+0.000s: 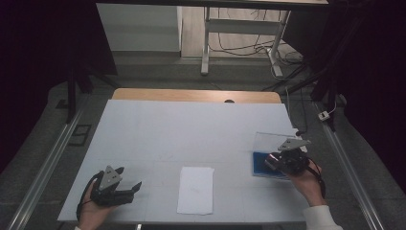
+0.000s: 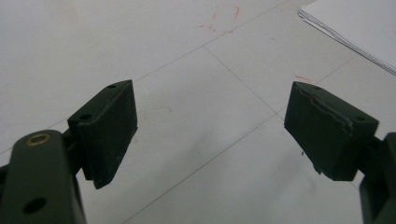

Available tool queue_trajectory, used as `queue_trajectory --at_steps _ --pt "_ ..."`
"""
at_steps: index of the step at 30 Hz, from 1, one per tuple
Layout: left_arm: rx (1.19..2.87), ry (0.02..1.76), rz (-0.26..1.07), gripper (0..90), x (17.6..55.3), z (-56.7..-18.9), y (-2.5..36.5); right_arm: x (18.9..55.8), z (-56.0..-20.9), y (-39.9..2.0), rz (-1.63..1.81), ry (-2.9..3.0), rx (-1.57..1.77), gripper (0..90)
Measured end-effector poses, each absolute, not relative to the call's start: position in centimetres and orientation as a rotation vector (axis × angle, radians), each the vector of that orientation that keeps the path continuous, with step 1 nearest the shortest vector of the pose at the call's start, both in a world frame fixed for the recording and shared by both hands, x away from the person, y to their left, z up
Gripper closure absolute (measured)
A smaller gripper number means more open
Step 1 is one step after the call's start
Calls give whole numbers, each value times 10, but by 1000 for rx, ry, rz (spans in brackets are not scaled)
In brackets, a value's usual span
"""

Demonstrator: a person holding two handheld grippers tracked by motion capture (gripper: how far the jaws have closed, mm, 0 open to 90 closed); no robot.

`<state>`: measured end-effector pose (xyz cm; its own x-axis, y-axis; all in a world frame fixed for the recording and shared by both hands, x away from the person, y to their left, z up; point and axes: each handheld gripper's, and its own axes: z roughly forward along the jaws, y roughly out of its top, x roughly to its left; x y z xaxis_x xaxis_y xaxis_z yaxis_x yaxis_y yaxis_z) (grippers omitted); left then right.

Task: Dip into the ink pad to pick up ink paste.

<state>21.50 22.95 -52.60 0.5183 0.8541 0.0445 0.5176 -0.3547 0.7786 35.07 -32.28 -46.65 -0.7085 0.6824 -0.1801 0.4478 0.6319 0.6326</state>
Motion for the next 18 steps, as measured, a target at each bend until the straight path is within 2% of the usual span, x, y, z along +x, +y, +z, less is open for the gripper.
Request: queue_trajectory --at_steps 18 --pt "2035 1116 590 173 215 -526 229 350 -468 -322 780 2446 893 702"
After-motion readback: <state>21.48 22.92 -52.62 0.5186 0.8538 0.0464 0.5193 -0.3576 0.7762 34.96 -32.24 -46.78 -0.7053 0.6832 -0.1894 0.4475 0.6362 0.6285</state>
